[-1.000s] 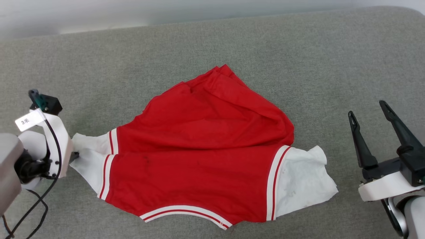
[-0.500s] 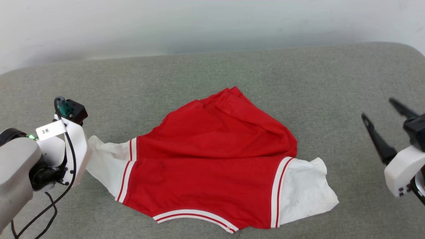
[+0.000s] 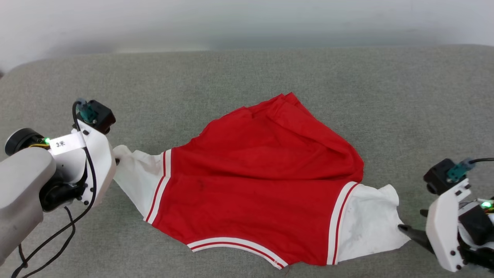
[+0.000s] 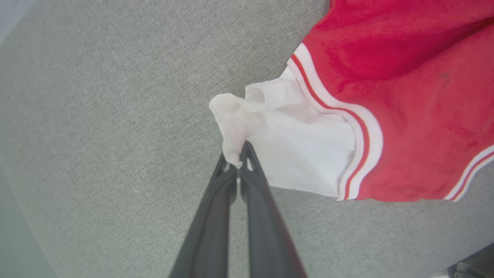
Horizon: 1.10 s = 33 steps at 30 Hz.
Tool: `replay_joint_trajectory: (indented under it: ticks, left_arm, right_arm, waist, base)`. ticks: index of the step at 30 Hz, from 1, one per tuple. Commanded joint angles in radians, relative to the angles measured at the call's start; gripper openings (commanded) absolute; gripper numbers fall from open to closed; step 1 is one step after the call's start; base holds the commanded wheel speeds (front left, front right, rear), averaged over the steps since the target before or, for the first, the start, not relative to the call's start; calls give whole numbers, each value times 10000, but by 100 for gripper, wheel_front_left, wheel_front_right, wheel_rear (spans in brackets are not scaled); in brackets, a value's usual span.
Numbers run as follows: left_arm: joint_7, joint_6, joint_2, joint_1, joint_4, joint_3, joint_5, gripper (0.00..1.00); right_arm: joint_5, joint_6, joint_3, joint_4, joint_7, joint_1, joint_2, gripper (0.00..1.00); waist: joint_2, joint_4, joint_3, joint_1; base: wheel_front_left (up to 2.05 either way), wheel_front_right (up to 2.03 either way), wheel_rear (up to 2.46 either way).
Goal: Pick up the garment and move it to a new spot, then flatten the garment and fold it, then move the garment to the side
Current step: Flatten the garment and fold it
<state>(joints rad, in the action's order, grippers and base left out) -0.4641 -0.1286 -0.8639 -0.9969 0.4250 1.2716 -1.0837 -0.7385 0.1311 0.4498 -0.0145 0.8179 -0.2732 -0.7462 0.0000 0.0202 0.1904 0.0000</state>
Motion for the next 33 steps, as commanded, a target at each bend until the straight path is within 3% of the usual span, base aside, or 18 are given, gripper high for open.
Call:
replay_joint_trajectory:
  ticks: [1, 8, 12, 13, 14, 25, 33]
  left_arm:
    - [30, 34, 37, -117, -9, -59, 73, 0]
    - [190, 29, 64, -229, 75, -105, 75, 0]
    - [282, 23, 138, -142, 141, -119, -32, 0]
    - [312, 21, 136, -86, 158, -129, -72, 0]
    - [367, 19, 116, -44, 180, -136, -118, 0]
    - [882, 7, -367, 486, -441, -145, -265, 0]
    - [871, 267, -1186, 342, -2191, -517, -622, 0]
  right_arm:
    - [-14, -7, 111, 196, -52, -246, 169, 100]
    - [-93, -4, 1737, 1942, -270, -511, 1044, 100]
    - [-32, -2, 2582, 2463, -971, -751, 1138, 100]
    - [-71, -2, 2736, 2525, -1216, -860, 1104, 29]
    - [-146, -2, 2820, 2544, -1489, -955, 1053, 0]
    - [-808, -7, 2602, 1815, -3800, -736, -423, 0]
    - [-897, -7, 1177, 326, -4963, -108, -1296, 0]
  waist:
    - [0, 78, 176, 0]
    - [0, 183, 547, 0]
    - [0, 222, 535, 0]
    - [0, 214, 474, 0]
    - [0, 201, 400, 0]
    - [0, 190, -1078, 0]
    - [0, 169, -1918, 0]
  base:
    - [0, 0, 0]
    - [0, 0, 0]
    - [0, 0, 0]
    - [0, 0, 0]
    - [0, 0, 0]
    - [0, 0, 0]
    - [0, 0, 0]
